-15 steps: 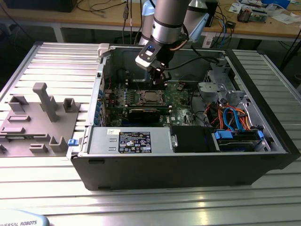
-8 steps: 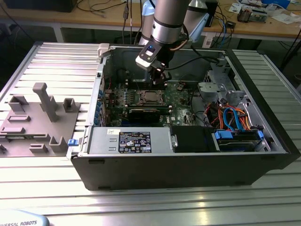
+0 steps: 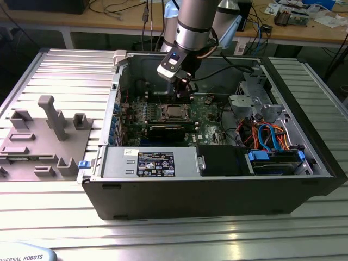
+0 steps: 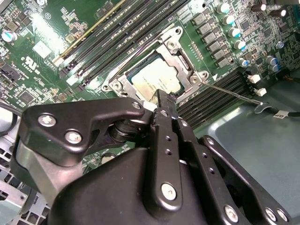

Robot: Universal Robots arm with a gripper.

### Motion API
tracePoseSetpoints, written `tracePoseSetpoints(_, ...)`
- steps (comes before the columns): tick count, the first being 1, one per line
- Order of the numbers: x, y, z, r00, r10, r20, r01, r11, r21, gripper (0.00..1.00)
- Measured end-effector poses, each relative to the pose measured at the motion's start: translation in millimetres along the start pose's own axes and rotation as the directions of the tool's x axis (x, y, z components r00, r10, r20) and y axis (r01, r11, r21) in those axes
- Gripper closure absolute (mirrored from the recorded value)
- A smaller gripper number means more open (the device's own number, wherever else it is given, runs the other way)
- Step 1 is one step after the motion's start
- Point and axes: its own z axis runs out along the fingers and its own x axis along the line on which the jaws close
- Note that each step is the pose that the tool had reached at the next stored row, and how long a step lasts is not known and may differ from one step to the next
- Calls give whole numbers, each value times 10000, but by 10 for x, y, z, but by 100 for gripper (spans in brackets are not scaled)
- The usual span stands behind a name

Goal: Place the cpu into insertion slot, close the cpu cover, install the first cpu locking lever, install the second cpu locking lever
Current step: 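Install the first cpu locking lever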

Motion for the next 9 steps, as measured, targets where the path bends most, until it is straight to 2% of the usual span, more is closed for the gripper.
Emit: tracePoseSetpoints(9, 0, 0, 0, 9999, -106, 8, 106, 9999, 6, 89)
